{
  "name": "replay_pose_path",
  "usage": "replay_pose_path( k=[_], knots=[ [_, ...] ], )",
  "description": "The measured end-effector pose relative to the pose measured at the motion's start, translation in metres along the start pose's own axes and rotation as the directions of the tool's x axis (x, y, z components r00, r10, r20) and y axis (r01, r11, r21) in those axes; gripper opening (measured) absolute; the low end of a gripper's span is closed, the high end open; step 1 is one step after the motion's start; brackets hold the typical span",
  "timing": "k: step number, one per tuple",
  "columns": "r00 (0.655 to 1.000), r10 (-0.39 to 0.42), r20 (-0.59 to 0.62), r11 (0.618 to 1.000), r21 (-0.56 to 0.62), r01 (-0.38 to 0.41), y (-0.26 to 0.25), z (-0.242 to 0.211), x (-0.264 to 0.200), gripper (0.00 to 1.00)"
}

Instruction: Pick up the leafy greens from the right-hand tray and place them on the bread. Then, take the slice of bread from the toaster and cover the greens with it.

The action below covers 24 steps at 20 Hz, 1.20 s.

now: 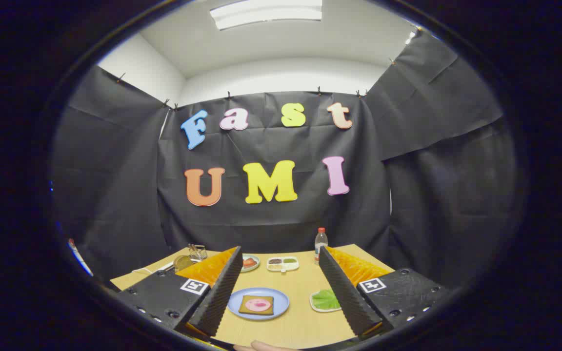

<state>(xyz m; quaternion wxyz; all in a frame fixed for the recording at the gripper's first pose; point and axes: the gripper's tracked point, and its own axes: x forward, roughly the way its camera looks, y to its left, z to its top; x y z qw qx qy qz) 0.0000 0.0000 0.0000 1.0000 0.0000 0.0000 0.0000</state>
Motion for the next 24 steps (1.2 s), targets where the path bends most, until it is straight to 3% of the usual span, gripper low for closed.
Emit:
replay_pose_path(
  k=[10, 21, 24],
  knots=[
    [0.999, 0.001, -0.032, 1.0, -0.01, -0.001, -0.007, -0.015, 0.007, 0.96],
    [0.985, -0.094, -0.147, 0.996, -0.019, 0.092, -0.049, -0.059, 0.044, 0.95],
    [0.98, -0.06, -0.192, 0.997, 0.032, 0.067, -0.056, -0.077, 0.058, 0.96]
  ],
)
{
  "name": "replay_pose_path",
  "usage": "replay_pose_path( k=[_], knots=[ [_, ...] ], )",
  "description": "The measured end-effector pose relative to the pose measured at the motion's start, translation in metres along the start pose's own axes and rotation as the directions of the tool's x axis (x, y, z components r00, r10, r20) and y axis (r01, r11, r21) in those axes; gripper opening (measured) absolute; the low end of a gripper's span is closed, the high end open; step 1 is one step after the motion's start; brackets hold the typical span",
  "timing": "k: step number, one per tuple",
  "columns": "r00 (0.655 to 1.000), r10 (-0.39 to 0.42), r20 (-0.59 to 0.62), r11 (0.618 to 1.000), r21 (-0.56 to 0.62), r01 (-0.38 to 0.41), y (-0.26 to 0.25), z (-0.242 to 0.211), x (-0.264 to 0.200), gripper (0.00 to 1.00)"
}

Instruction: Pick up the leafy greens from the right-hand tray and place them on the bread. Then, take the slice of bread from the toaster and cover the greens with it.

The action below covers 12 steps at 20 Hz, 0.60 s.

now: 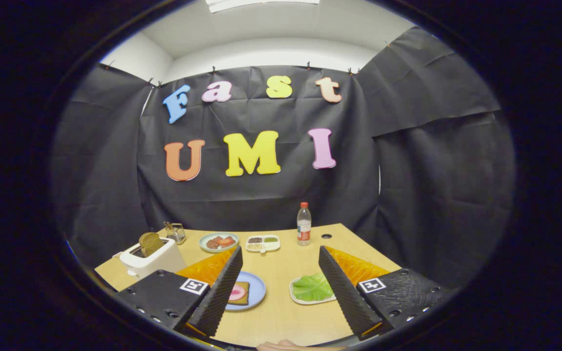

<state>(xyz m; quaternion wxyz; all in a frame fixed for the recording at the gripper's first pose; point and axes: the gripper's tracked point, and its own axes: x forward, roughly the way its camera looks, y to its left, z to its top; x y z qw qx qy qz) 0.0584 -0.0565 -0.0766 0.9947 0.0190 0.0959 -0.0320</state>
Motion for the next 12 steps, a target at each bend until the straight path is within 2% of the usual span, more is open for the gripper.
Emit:
replay_pose_path(
  k=[2, 5, 12],
  knots=[
    [0.999, -0.017, -0.038, 0.999, 0.027, 0.018, -0.016, -0.011, 0.01, 0.96],
    [0.998, 0.024, -0.05, 0.998, 0.059, -0.021, -0.017, -0.014, 0.024, 0.96],
    [0.979, -0.049, -0.196, 0.996, 0.062, 0.063, -0.059, -0.052, 0.076, 0.96]
  ],
)
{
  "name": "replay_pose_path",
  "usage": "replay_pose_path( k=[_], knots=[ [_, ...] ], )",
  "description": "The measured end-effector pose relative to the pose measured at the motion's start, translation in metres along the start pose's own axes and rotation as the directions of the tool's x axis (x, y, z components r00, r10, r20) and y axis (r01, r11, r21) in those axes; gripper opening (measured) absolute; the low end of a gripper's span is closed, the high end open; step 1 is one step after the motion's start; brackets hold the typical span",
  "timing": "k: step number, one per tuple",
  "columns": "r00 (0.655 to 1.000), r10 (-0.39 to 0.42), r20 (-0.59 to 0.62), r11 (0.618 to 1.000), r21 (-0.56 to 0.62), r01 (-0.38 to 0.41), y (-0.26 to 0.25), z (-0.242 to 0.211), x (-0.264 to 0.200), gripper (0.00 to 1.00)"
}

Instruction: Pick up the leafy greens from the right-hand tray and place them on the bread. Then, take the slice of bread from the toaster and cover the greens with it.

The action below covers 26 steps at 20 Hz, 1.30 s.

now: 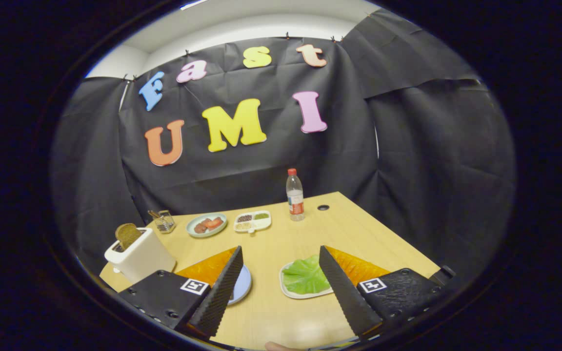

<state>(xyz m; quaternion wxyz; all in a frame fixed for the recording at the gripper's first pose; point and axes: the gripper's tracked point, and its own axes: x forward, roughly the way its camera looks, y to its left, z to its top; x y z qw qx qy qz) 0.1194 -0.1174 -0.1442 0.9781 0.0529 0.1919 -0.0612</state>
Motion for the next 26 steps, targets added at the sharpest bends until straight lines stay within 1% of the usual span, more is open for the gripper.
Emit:
replay_pose_path(
  k=[2, 3, 4, 8, 12, 15, 17, 19, 23, 26],
  knots=[
    [0.998, -0.05, -0.041, 0.999, -0.021, 0.049, -0.019, -0.01, 0.019, 0.96],
    [0.994, -0.09, -0.065, 0.996, -0.029, 0.088, -0.03, -0.017, 0.028, 0.96],
    [0.99, -0.108, -0.088, 0.994, -0.037, 0.105, -0.038, -0.023, 0.035, 0.96],
    [0.984, -0.101, -0.144, 0.995, -0.031, 0.098, -0.047, -0.037, 0.061, 0.96],
    [0.964, -0.095, -0.25, 0.995, -0.046, 0.087, -0.045, -0.054, 0.091, 0.96],
    [0.927, -0.117, -0.356, 0.993, -0.074, 0.097, -0.046, -0.072, 0.113, 0.96],
    [0.896, -0.138, -0.422, 0.99, -0.066, 0.122, -0.052, -0.087, 0.128, 0.96],
    [0.87, -0.144, -0.472, 0.99, -0.066, 0.128, -0.056, -0.102, 0.136, 0.96],
    [0.848, -0.149, -0.509, 0.988, -0.101, 0.114, -0.053, -0.12, 0.146, 0.96],
    [0.82, -0.139, -0.555, 0.99, -0.079, 0.114, -0.054, -0.134, 0.151, 0.97]
  ],
)
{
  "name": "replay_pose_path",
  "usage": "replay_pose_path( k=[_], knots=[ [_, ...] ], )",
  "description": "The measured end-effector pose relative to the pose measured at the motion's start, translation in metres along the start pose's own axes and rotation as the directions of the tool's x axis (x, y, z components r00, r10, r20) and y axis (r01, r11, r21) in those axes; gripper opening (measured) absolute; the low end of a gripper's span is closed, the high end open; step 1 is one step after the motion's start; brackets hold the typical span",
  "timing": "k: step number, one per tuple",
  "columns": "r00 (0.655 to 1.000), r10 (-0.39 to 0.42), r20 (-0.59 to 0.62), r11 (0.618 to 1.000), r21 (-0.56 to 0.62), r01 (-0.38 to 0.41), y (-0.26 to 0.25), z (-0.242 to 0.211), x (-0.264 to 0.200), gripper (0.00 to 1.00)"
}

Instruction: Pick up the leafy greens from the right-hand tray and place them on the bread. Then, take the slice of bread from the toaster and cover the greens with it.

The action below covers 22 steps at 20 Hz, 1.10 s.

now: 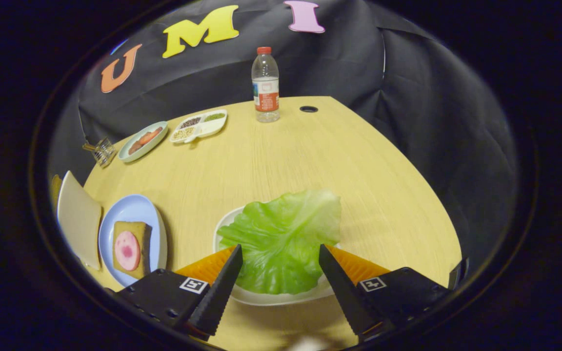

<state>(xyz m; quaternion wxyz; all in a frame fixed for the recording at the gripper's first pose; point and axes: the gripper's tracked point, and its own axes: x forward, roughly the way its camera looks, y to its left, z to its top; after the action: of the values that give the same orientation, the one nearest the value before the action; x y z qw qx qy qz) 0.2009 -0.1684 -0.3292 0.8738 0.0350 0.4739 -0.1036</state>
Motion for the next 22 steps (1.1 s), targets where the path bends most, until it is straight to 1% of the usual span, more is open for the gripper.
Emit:
replay_pose_path(
  k=[1, 2, 4, 5, 11, 12, 13, 15, 17, 22],
  knots=[
    [1.0, -0.007, -0.02, 1.0, 0.009, 0.007, -0.001, -0.003, 0.001, 0.96],
    [1.0, -0.005, -0.005, 1.0, 0.014, 0.005, -0.001, 0.001, 0.002, 0.95],
    [1.0, 0.006, -0.018, 1.0, 0.016, -0.006, 0.001, 0.0, 0.002, 0.91],
    [1.0, -0.004, -0.015, 1.0, 0.016, 0.004, -0.002, 0.001, 0.001, 0.9],
    [1.0, -0.007, -0.016, 1.0, 0.014, 0.008, -0.002, 0.0, 0.0, 0.56],
    [1.0, -0.016, -0.014, 1.0, 0.013, 0.016, -0.003, 0.0, -0.001, 0.56],
    [1.0, 0.03, -0.007, 0.999, 0.023, -0.03, 0.005, 0.007, -0.006, 0.56],
    [1.0, 0.015, -0.004, 1.0, 0.018, -0.015, 0.004, 0.002, -0.004, 0.01],
    [1.0, 0.011, 0.016, 1.0, 0.021, -0.011, 0.005, 0.004, -0.01, 0.01],
    [0.991, 0.059, 0.121, 0.998, 0.023, -0.062, 0.02, 0.022, -0.056, 0.0]
  ],
)
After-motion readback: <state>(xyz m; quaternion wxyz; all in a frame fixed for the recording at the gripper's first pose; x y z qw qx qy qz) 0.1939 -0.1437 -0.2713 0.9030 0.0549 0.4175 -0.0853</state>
